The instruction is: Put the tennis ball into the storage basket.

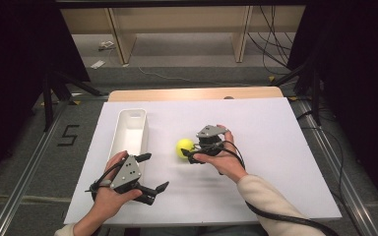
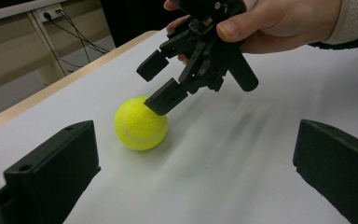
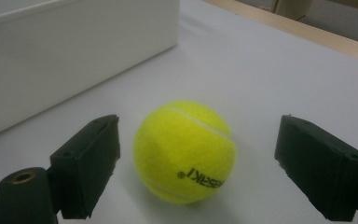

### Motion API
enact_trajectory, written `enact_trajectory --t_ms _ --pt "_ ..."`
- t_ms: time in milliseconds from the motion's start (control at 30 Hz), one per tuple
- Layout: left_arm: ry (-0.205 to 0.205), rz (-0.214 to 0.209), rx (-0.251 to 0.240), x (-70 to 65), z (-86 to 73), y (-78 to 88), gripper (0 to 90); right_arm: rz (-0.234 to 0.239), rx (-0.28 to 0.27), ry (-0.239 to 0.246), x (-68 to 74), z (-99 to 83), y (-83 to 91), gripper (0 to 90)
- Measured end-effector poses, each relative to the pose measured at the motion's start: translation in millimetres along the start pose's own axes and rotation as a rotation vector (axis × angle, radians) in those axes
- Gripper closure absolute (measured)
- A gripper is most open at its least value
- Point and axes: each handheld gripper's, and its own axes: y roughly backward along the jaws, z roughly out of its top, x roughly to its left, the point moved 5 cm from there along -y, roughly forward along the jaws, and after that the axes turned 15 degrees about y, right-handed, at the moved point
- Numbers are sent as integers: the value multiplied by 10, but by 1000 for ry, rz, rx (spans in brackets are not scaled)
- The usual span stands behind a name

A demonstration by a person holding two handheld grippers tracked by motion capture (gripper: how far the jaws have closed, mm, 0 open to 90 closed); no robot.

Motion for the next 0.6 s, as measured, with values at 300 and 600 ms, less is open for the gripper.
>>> enact_trajectory --t_ms 300,600 --pt "0 0 1 3 -1 0 0 14 33 -9 29 -32 -203 144" --pt "1 -2 3 1 -4 -1 0 31 74 -5 73 -111 -390 141"
